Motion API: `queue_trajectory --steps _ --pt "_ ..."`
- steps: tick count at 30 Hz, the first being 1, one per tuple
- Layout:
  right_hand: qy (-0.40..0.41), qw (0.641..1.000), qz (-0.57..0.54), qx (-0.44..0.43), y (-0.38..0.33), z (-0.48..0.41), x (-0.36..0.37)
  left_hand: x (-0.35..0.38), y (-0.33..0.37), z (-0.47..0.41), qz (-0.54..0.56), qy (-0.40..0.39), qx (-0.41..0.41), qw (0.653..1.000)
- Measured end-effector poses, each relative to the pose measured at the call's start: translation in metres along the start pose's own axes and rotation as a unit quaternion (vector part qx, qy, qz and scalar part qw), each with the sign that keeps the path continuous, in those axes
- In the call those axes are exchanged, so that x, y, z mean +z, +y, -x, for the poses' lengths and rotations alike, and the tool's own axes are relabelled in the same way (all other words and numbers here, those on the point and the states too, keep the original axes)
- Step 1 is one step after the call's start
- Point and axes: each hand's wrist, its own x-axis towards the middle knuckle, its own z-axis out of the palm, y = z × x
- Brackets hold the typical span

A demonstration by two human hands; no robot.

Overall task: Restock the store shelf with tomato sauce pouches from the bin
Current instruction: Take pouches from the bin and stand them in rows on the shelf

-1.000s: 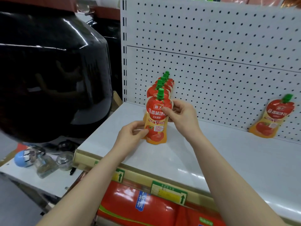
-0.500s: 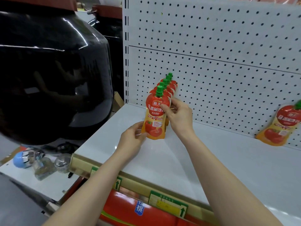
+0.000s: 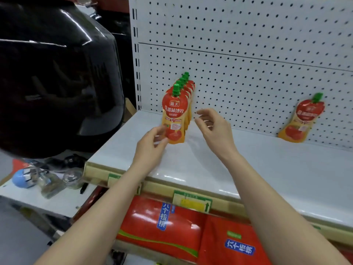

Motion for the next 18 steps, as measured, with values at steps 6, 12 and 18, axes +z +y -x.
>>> queue_trajectory --steps 6,12,18 --pt "0.038 0.998 0.032 0.031 0.020 0.132 -0.065 0.030 0.014 0.086 0.080 -0.070 0.059 0.993" --pt "0.168 0.976 0.111 0.082 0.071 0.283 -0.135 0.092 0.026 0.181 0.131 -0.153 0.065 0.977" --pt "0.175 0.939 0.134 0.265 0.154 0.431 -0.188 0.213 0.015 0.270 0.098 -0.311 0.028 0.945"
